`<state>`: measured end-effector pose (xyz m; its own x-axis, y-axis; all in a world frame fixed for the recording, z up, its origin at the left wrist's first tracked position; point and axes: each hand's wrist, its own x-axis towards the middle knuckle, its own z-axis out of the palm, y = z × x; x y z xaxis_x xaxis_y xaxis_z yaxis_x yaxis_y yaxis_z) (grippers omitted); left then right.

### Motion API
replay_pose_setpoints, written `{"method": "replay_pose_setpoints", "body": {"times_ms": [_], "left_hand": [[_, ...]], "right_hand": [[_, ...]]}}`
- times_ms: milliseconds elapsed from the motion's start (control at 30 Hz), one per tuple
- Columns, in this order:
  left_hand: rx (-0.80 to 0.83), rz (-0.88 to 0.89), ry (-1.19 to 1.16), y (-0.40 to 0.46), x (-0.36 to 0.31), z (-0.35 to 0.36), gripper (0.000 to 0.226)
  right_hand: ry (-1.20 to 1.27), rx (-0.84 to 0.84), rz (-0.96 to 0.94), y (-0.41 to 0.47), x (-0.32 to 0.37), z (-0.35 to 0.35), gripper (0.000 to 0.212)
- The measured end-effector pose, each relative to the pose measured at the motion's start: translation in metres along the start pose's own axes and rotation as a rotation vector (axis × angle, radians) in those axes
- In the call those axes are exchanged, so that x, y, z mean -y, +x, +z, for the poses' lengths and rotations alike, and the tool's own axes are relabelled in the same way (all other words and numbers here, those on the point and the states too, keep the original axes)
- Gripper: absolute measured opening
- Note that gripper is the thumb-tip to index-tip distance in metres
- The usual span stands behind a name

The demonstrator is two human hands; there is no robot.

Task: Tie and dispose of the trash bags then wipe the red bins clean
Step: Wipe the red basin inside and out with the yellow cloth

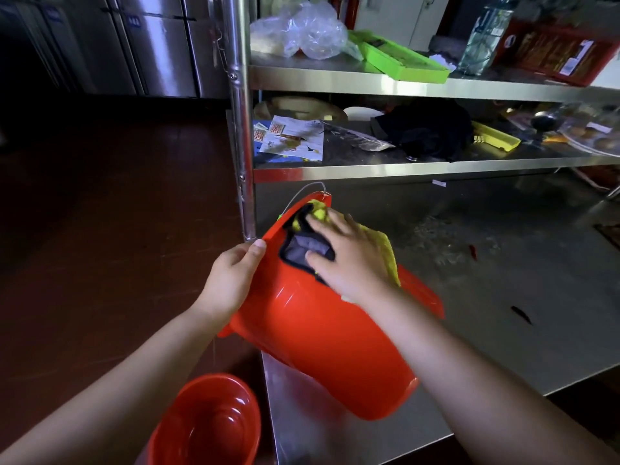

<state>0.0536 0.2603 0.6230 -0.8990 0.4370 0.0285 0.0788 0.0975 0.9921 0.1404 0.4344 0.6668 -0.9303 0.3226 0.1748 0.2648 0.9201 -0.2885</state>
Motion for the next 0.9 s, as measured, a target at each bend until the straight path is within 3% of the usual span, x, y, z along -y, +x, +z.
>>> {"method": "replay_pose_setpoints", "body": {"times_ms": [167,300,400,533,633,700,800,900], "left_hand": [[0.046,0.036,0.059,0.015,-0.011,0.01,0.051],[0.042,0.128,0.193,0.017,-0.01,0.017,0.056],[0.028,0.154,0.216,0.022,-0.009,0.018,0.05],[0.031,0.104,0.153,0.02,-0.001,0.015,0.045],[0.028,0.059,0.086,0.012,0.007,0.009,0.039],[0.051,0.028,0.045,0.01,0.007,0.008,0.047],[0.075,0.005,0.007,0.013,0.0,0.011,0.05],[0.122,0.003,0.003,0.021,-0.008,0.017,0.045]], "right_hand": [[-0.346,-0.124,-0.294,-0.071,0.021,0.032,0.066],[-0.377,-0.121,-0.336,-0.078,0.005,0.03,0.068],[-0.283,-0.149,-0.254,-0.064,-0.002,0.02,0.063],[-0.11,-0.105,0.041,-0.026,-0.028,0.001,0.063],[0.276,0.012,0.363,0.002,-0.06,-0.012,0.053],[0.437,0.092,0.489,0.013,-0.078,-0.014,0.042],[0.459,0.125,0.527,0.019,-0.078,-0.017,0.036],[0.274,-0.019,0.435,0.018,-0.05,-0.011,0.054]]}}
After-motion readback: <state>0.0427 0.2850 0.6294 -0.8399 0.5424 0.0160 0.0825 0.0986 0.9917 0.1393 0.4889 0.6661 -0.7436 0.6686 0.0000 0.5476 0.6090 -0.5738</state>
